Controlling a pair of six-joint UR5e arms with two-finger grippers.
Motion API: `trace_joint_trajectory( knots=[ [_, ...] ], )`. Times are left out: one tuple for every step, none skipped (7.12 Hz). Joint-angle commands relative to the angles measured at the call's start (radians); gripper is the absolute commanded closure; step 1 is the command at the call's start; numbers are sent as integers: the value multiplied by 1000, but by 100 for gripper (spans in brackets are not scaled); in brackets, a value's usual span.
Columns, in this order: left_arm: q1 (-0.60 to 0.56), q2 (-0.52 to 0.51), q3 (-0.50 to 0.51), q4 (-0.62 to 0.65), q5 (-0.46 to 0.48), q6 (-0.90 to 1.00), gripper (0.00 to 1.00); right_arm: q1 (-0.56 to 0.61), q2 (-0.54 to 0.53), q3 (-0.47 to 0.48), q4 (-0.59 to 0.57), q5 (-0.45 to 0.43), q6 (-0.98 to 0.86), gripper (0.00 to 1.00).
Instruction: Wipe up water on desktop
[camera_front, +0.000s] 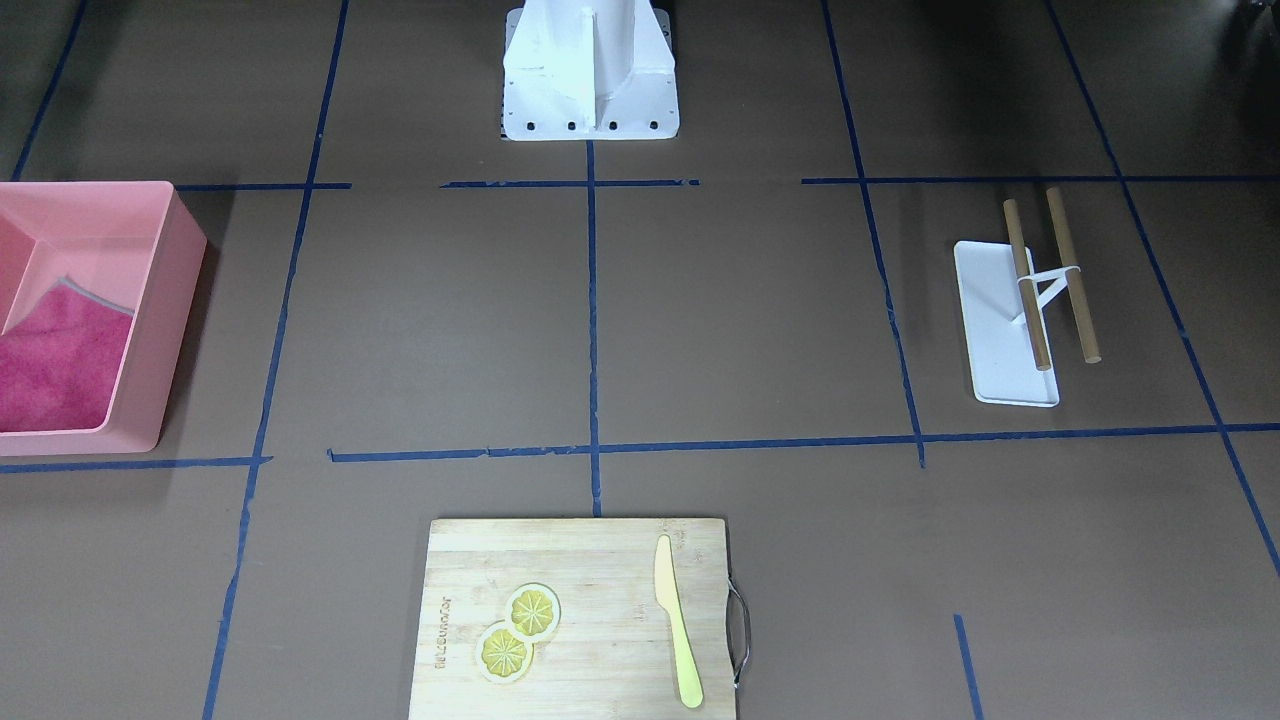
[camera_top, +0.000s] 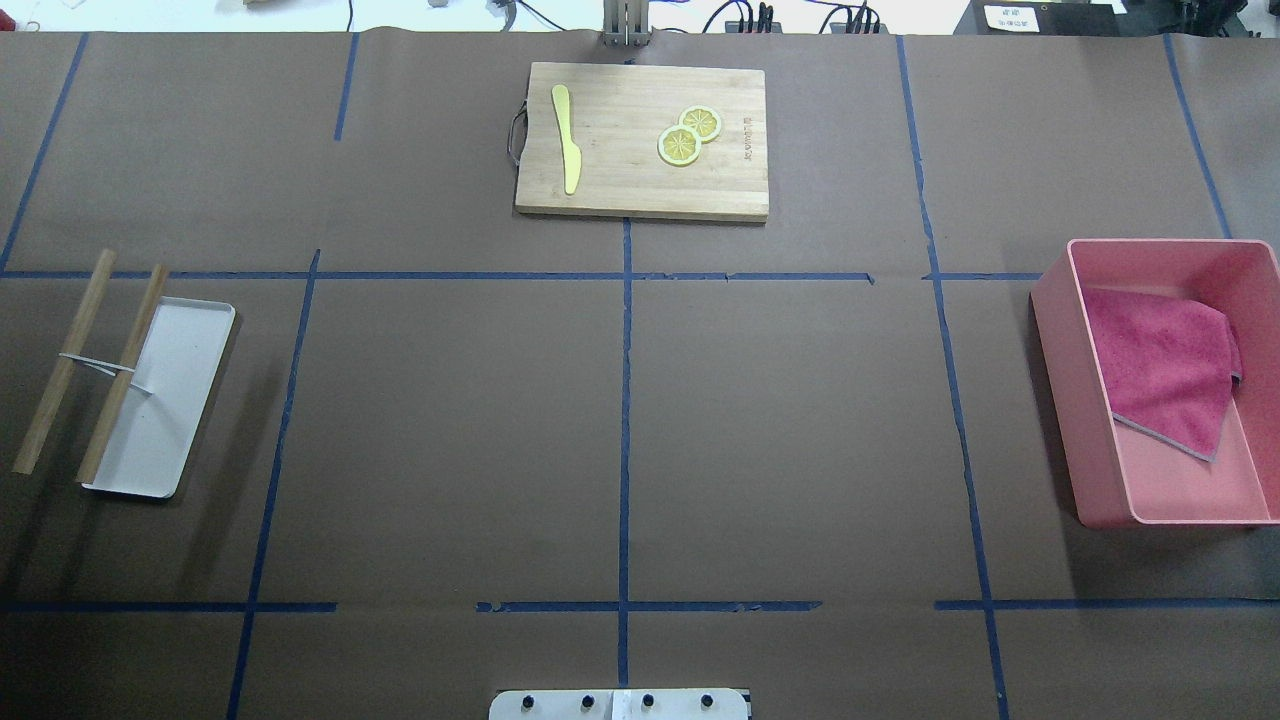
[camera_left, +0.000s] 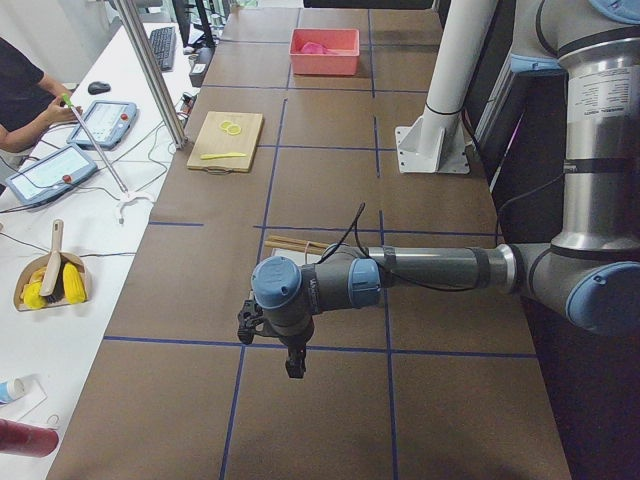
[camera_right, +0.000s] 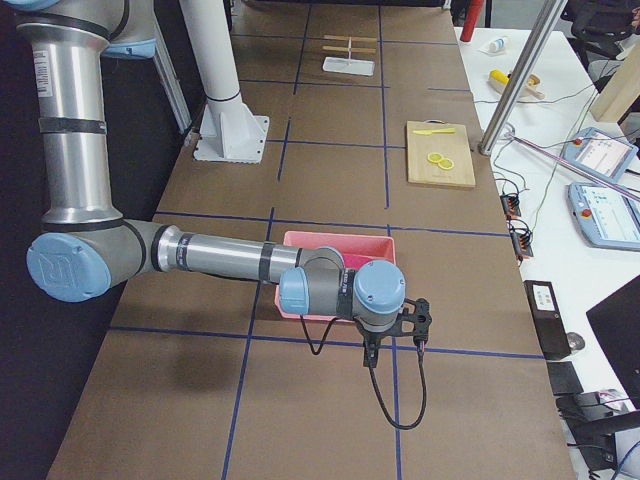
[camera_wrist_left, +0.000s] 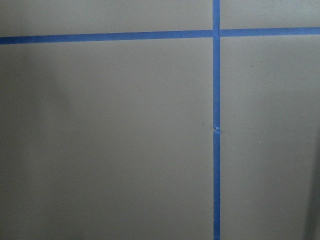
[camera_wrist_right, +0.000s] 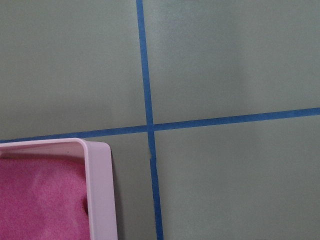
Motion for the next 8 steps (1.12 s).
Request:
trace_joint_trajectory(
  knots=[
    [1,0,-1,0,0,0,0,-3,1,0,2,-32,-1,0],
    [0,0,-1,0,0,2,0,-18,2,1,2,-59,-4,0],
    [1,0,-1,0,0,2,0,-23,0,2,2,-73,-8,0],
    [0,0,1,0,0,2,0,-26,0,2,2,-73,-11,0],
    [0,0,-1,0,0,2,0,-26,0,2,0,-73,-13,0],
    [0,0,-1,0,0,2,0,-26,0,2,-2,-70,-13,0],
    [0,-2,-1,0,0,2,0,-26,0,2,-2,-63,-13,0],
    [1,-2,-1,0,0,2,0,-26,1,2,-2,-60,-14,0]
  ],
)
